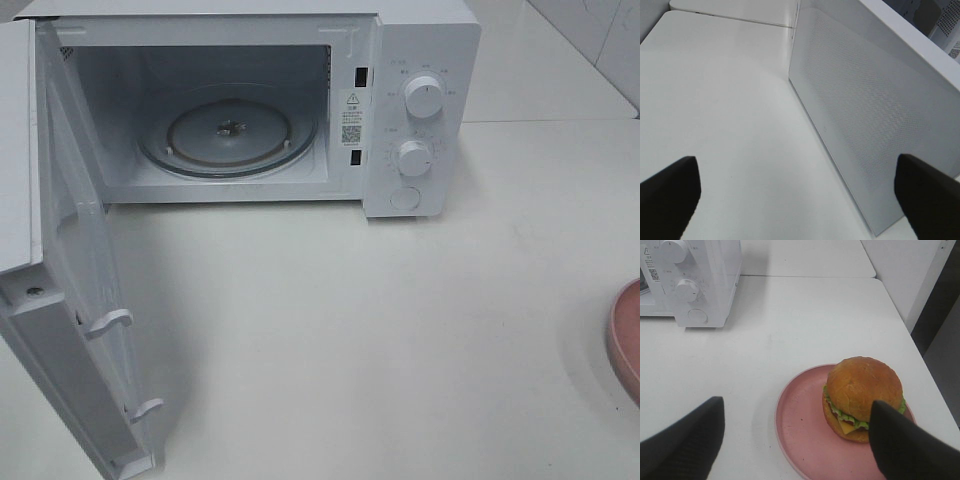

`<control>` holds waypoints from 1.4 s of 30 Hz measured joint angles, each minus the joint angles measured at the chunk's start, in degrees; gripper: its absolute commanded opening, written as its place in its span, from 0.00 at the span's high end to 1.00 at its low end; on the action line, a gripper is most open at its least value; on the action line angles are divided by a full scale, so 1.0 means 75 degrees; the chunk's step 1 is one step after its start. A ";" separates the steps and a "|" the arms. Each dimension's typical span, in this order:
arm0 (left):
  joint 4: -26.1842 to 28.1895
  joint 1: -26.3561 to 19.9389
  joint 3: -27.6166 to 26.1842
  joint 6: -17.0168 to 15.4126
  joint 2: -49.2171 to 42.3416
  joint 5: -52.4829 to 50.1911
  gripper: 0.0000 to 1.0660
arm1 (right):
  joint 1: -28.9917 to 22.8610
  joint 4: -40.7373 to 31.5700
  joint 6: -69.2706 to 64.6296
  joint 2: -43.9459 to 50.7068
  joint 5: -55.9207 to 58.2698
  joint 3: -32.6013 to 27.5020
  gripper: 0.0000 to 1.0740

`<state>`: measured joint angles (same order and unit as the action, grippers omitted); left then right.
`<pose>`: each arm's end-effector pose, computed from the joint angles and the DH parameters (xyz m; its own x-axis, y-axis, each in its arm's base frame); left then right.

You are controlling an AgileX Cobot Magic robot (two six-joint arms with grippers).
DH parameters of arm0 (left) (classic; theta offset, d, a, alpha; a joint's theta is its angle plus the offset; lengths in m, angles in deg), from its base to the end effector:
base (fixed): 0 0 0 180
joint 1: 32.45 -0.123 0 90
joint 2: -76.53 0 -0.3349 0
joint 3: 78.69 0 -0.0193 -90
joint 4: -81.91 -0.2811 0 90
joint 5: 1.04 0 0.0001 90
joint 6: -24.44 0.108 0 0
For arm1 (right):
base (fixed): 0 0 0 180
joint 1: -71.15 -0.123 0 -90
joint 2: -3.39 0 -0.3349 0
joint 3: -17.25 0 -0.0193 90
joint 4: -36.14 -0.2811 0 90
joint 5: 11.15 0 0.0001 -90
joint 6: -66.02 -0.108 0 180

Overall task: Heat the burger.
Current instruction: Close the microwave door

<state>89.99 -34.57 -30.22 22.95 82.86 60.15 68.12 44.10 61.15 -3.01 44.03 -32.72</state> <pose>-0.0173 -0.0140 0.2911 -0.4392 -0.1098 -0.8917 0.0329 0.9899 -0.1381 -0.0088 -0.0128 0.2930 -0.3623 -0.0139 -0.9320 0.0552 0.9978 -0.0363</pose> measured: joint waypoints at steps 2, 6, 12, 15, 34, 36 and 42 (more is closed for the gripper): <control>0.0000 0.0000 0.0000 0.0000 0.0000 0.0000 0.08 | 0.0000 0.0000 0.0000 0.0000 0.0000 0.0000 0.31; 0.0008 0.0000 0.0000 0.0000 0.0000 0.0000 0.08 | 0.0000 0.0000 0.0000 0.0000 0.0000 0.0000 0.31; 0.0015 0.0000 0.0000 0.0000 0.0000 0.0000 0.08 | 0.0000 0.0000 0.0000 0.0000 0.0000 0.0000 0.31; 0.0023 0.0000 -0.0031 0.0000 0.0000 -0.0092 0.15 | 0.0000 0.0000 0.0000 0.0000 0.0000 0.0000 0.31; -0.0183 0.0000 0.0367 0.0000 0.2284 -0.2605 1.00 | 0.0000 0.0000 0.0000 0.0000 0.0000 0.0000 0.32; -0.0222 0.0000 0.0550 0.0023 0.2597 -0.3048 1.00 | 0.0000 0.0000 0.0000 0.0000 0.0000 0.0000 0.32; -0.0229 0.0000 0.1268 0.0046 0.3270 -0.5202 1.00 | 0.0000 0.0000 0.0000 0.0000 0.0000 0.0000 0.32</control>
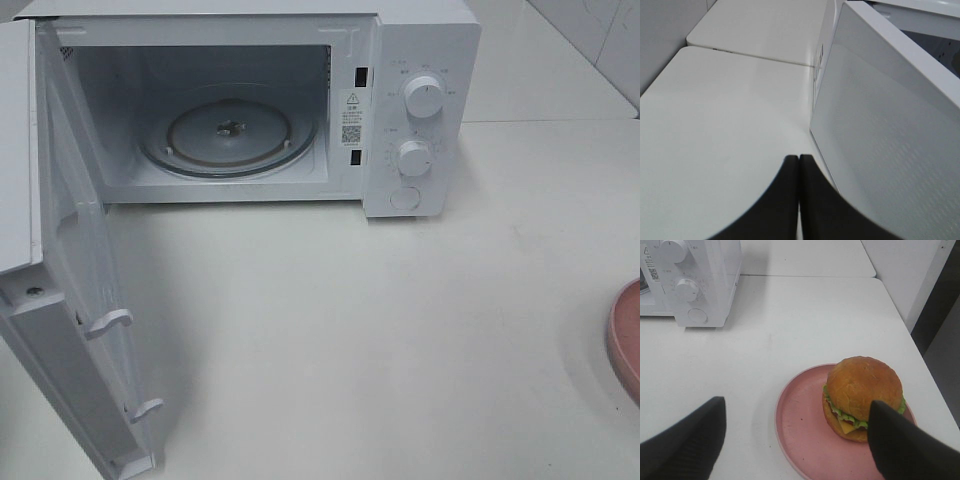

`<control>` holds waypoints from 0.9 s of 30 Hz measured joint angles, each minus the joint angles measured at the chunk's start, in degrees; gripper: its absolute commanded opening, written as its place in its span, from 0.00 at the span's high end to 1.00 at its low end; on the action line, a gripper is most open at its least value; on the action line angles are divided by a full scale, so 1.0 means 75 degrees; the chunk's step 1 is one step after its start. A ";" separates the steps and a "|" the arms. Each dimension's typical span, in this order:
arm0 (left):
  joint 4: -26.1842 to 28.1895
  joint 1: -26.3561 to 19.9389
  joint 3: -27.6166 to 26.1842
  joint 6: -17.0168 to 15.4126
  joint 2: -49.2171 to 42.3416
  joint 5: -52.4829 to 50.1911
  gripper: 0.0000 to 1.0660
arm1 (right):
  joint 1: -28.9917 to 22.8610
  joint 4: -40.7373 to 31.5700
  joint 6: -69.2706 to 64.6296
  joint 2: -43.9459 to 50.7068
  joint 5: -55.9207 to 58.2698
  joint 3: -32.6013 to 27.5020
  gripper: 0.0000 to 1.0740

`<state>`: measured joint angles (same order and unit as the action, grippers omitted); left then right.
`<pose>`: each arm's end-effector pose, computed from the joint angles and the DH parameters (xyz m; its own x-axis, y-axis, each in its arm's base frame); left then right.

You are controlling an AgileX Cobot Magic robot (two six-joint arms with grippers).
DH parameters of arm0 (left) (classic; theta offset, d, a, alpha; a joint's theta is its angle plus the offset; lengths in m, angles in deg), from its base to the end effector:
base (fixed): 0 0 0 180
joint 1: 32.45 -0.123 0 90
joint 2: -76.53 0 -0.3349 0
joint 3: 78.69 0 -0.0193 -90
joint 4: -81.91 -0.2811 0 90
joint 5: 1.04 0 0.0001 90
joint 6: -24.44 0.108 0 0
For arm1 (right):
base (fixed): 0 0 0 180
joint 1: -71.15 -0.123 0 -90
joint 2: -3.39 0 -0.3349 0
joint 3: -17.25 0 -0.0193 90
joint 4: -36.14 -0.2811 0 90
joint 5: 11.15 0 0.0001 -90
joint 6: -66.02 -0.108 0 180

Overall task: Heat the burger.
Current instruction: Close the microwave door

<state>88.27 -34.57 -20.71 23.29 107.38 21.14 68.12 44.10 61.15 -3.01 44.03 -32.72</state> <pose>0.0940 -0.0010 0.2812 -0.3538 -0.1357 -0.9254 -0.0416 0.9907 -0.1294 -0.0088 -0.0128 0.2930 -0.3623 -0.0139 -0.9320 0.0552 0.9978 -0.0363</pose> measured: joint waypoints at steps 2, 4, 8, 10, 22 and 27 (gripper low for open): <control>-0.0023 0.0000 0.0290 0.0053 0.0229 -0.0772 1.00 | 0.0000 0.0000 0.0000 0.0000 0.0000 0.0000 0.32; -0.0023 0.0000 0.0435 0.0084 0.0351 -0.1207 1.00 | 0.0000 0.0000 0.0000 0.0000 0.0000 0.0000 0.32; -0.0023 0.0000 0.1047 0.0107 0.0963 -0.3147 1.00 | 0.0000 0.0000 0.0000 0.0000 0.0000 0.0000 0.32; -0.0031 0.0000 0.1245 0.0107 0.1253 -0.3713 1.00 | 0.0000 0.0000 0.0000 0.0000 0.0000 0.0000 0.32; -0.1413 0.0000 0.1406 -0.0703 0.3201 -0.5959 1.00 | 0.0000 0.0000 0.0000 0.0000 0.0008 0.0000 0.32; -0.2674 0.0000 0.1406 -0.1528 0.3973 -0.6906 1.00 | 0.0000 0.0000 0.0000 0.0000 0.0031 0.0000 0.32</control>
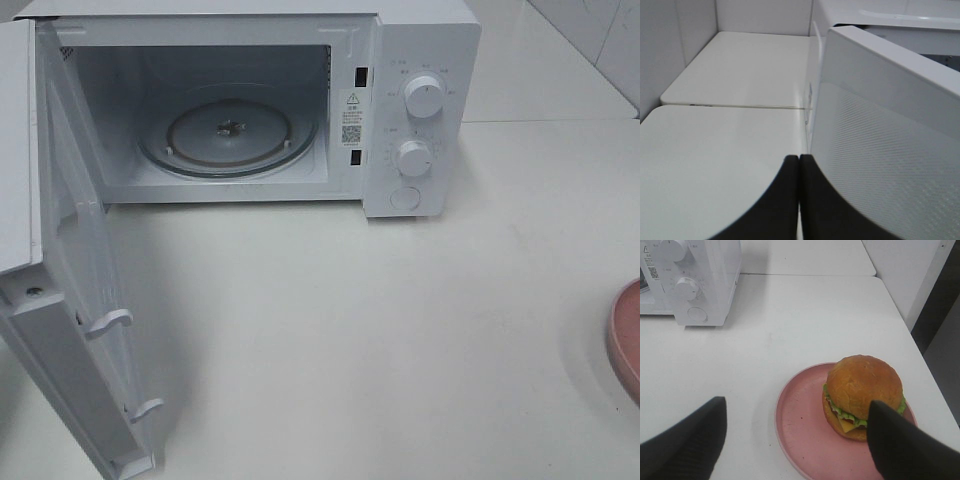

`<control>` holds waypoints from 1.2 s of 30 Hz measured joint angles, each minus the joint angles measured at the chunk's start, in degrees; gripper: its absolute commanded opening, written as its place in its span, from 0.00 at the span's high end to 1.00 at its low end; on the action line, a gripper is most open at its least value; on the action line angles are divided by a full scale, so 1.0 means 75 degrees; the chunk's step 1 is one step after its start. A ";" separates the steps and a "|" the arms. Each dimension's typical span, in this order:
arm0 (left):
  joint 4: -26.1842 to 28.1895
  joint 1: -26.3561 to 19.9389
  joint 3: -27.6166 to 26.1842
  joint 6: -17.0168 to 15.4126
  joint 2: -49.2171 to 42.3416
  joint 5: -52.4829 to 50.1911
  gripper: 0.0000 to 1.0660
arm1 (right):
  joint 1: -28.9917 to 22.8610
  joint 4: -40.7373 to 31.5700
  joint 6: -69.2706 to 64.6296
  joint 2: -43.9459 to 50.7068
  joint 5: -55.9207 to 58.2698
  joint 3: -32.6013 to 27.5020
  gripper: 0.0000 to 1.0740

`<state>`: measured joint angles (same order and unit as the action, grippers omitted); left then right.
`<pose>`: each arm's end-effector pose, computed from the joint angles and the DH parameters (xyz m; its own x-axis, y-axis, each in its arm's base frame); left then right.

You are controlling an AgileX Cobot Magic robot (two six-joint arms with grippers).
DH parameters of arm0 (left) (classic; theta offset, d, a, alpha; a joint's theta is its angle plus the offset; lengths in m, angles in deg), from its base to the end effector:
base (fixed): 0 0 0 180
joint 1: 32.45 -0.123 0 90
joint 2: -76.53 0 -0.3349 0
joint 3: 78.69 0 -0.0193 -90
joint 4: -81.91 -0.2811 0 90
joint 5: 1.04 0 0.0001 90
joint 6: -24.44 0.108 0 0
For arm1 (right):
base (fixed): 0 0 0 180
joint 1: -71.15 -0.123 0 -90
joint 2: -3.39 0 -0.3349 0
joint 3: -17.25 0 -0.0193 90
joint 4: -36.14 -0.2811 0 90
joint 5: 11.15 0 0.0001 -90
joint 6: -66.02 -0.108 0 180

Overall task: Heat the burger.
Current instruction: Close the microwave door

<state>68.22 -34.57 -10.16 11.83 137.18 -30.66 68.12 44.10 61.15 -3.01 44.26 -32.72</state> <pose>0.1718 -0.0063 0.2331 -0.1789 -0.0180 -0.9837 0.0762 0.9966 -0.0321 -0.0090 -0.0128 0.2926 -0.3660 -0.0136 -0.9305 0.0555 0.9978 -0.0364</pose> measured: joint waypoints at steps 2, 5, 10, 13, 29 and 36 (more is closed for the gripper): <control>-0.0741 0.0000 0.0000 -0.0382 0.0428 -0.0626 1.00 | 0.0000 0.0000 0.0000 0.0000 0.0000 0.0000 0.32; -0.1108 0.0000 0.0000 -0.0573 0.0703 -0.1031 1.00 | 0.0000 0.0000 0.0000 0.0000 0.0000 0.0000 0.32; -0.1994 0.0000 0.0000 -0.0833 0.1696 -0.2063 1.00 | 0.0000 0.0000 0.0000 0.0000 0.0000 0.0000 0.32; -0.2315 0.0000 0.0008 -0.0863 0.2162 -0.2643 1.00 | 0.0000 0.0000 0.0000 0.0000 0.0000 0.0000 0.32; -0.2284 0.1826 -0.0451 -0.0596 0.3942 -0.3170 1.00 | 0.0000 0.0000 0.0000 0.0000 0.0000 0.0000 0.32; -0.0611 0.3071 -0.1100 -0.0061 0.4454 -0.3216 1.00 | 0.0000 0.0000 0.0000 0.0000 0.0000 0.0000 0.32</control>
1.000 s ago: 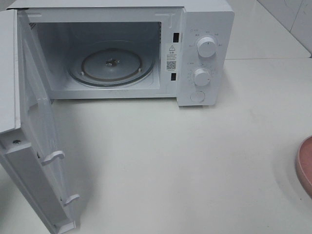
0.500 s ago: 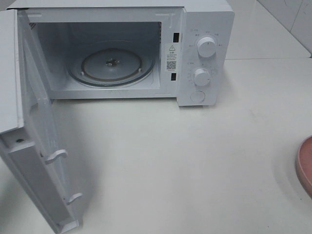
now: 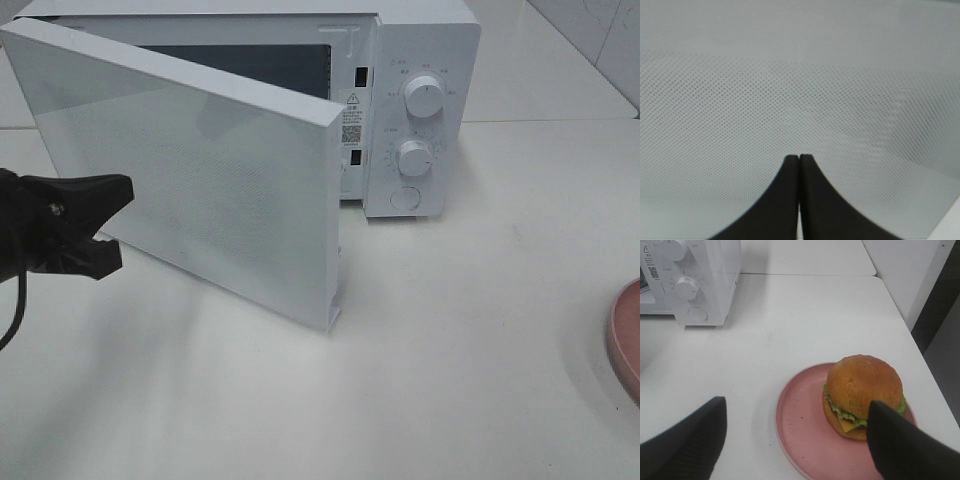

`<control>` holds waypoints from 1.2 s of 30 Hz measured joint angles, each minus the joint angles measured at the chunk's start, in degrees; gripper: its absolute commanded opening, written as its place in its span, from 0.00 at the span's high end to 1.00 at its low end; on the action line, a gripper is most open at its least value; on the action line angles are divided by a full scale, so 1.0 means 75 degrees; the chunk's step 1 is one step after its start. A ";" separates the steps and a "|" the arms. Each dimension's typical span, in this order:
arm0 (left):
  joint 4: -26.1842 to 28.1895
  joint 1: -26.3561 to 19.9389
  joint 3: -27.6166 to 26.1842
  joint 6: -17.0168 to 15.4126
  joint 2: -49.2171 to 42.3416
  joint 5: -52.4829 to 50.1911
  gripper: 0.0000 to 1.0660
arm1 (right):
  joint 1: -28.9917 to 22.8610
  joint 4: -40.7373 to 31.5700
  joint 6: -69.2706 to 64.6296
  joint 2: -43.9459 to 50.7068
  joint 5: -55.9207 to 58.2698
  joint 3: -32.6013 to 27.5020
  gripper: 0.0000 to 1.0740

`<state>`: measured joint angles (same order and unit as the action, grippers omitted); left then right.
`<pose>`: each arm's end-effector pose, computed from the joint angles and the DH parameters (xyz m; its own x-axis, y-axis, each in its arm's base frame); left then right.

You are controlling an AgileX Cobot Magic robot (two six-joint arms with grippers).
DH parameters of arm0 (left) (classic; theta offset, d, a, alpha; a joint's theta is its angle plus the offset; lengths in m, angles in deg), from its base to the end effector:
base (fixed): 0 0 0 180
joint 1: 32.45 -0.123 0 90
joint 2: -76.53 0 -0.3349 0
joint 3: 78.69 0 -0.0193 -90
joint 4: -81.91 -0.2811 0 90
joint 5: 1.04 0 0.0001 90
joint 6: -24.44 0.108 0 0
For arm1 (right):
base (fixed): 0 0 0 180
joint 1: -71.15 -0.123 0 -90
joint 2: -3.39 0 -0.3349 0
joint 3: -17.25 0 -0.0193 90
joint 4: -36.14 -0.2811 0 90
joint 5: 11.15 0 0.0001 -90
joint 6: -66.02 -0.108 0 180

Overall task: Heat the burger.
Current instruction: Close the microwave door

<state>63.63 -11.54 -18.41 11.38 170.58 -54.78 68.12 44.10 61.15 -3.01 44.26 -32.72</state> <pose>0.2378 -0.1201 0.1902 -0.2145 0.0457 -0.9757 0.5692 0.8176 -0.0868 -0.0090 -0.0128 0.2926 -0.3660 -0.0136 -0.9305 0.0555 0.9978 -0.0364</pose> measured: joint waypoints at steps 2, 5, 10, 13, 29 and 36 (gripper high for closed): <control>0.0222 0.0145 -0.0099 0.0069 0.0061 0.0015 1.00 | 0.0000 0.0000 0.0000 0.0000 0.0000 0.0000 0.32; 0.0787 0.0542 -0.0458 0.0244 0.0260 0.0206 1.00 | 0.0000 0.0000 0.0000 0.0000 0.0000 0.0000 0.32; 0.1360 0.1008 -0.1039 0.0420 0.0657 0.0474 1.00 | 0.0000 0.0000 0.0000 0.0000 0.0000 0.0000 0.32; 0.1612 0.1184 -0.1367 0.0481 0.0886 0.0535 1.00 | 0.0000 -0.0008 0.0000 0.0000 0.0000 0.0000 0.32; 0.2689 0.1497 -0.3323 0.0519 0.2055 0.1268 1.00 | 0.0000 -0.0008 0.0000 0.0000 0.0000 0.0000 0.32; 0.2934 0.1497 -0.3866 0.0527 0.2345 0.1375 1.00 | 0.0000 -0.0008 0.0000 0.0000 0.0000 0.0000 0.32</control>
<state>85.64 -0.31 -47.41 15.33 188.17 -44.47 68.12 44.05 61.15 -3.01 44.26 -32.72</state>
